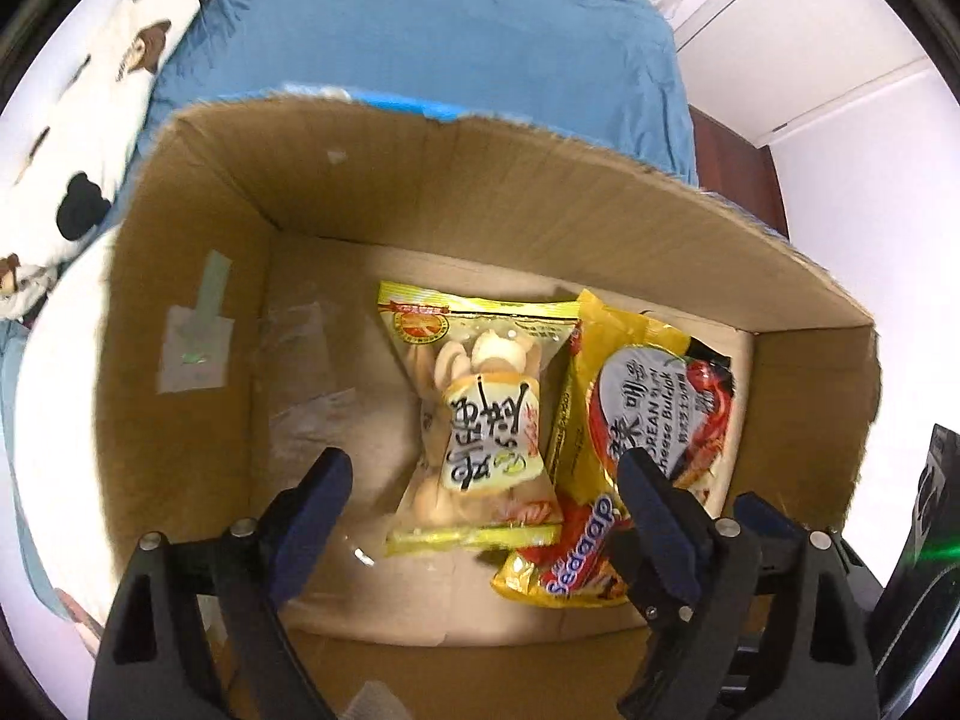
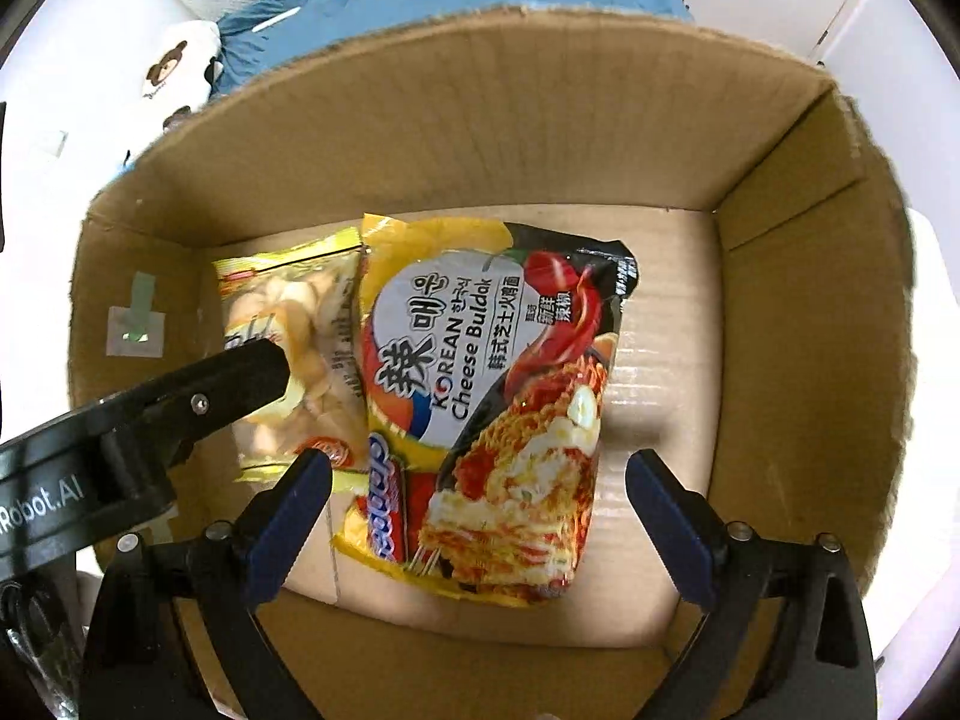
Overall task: Organize snacks
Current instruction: 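Carry both bags into the cardboard box and open both tools, then move both tools back toward the remaining snacks on the bed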
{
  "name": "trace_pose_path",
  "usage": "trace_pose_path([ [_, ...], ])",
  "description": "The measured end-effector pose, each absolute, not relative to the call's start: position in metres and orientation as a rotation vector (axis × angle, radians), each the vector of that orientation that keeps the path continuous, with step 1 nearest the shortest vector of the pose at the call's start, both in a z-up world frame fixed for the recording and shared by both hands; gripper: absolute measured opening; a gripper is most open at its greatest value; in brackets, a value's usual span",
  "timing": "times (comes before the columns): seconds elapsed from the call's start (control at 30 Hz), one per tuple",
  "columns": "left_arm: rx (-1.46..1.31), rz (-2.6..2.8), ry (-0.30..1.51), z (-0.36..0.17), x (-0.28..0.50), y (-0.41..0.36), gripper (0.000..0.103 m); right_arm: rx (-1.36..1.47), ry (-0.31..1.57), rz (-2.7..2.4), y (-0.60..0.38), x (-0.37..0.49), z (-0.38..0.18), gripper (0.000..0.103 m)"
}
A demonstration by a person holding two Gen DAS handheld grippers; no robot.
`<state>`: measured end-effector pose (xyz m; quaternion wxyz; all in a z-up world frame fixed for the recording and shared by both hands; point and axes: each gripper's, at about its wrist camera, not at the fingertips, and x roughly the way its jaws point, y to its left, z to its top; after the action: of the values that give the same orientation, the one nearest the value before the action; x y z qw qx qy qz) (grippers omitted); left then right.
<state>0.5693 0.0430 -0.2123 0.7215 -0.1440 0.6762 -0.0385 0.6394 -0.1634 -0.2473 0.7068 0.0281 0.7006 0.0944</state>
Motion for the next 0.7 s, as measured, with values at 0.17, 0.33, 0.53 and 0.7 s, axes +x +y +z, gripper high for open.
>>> trace_pose_path([
  [0.17, -0.274, -0.088, 1.405, -0.177, 0.544, 0.045, 0.09, 0.075, 1.49, 0.214, -0.164, 0.613, -0.214, 0.1],
  [0.33, -0.252, -0.085, 1.321, -0.144, 0.517, 0.049, 0.09, 0.11, 1.419, 0.219, -0.175, 0.584, -0.173, 0.1],
  [0.53, -0.295, -0.067, 1.238, -0.112, 0.458, 0.066, 0.09, 0.173, 1.361, 0.231, -0.185, 0.536, -0.138, 0.1],
  [0.7, -0.3, -0.021, 1.196, -0.105, 0.398, 0.078, 0.09, 0.216, 1.366, 0.251, -0.187, 0.483, -0.147, 0.1],
])
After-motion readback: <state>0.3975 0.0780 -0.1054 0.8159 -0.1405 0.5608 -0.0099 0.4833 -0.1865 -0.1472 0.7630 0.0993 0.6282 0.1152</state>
